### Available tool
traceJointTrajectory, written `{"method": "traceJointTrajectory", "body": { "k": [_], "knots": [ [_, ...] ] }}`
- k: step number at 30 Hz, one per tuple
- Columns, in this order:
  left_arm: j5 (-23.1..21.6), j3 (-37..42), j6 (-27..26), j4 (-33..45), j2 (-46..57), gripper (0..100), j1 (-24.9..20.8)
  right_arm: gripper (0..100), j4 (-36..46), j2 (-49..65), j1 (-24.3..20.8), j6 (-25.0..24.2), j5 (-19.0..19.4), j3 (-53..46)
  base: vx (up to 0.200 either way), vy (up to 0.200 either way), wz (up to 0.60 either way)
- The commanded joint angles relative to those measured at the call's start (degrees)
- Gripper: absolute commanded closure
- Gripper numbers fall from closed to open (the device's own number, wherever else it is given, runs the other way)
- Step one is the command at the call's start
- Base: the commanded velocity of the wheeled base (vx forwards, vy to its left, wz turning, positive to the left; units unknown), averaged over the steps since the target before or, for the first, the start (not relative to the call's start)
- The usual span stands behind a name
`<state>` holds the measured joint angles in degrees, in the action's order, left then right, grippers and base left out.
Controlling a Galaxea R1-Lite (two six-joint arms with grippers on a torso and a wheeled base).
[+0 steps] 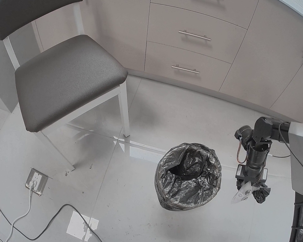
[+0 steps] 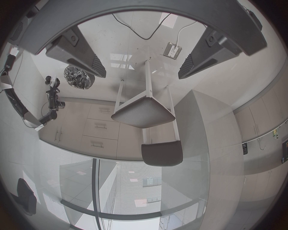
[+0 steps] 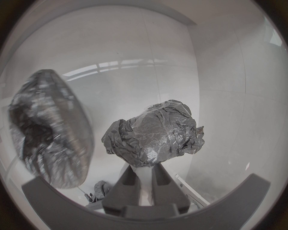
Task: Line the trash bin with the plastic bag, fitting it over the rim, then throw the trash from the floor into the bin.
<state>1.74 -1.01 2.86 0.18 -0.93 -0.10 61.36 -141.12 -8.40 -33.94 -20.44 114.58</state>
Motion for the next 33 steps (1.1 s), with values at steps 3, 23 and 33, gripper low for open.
{"method": "traceJointTrajectory", "body": {
  "k": [3,23,33],
  "knots": [
    [0.01,0.84,-0.14,-0.01,0.84,0,0.01,100,2.89,10.42,-7.33,0.28,-1.00,0.01,0.000,0.000,0.00],
    [0.01,0.84,-0.05,0.08,0.84,0,0.01,100,4.12,10.42,-19.99,-0.08,-4.25,0.01,0.150,-0.150,0.00],
    [0.01,0.84,-0.14,0.08,0.75,0,0.01,100,5.27,6.38,-27.37,-0.16,-4.34,0.01,0.000,0.000,0.00]
  ]
}}
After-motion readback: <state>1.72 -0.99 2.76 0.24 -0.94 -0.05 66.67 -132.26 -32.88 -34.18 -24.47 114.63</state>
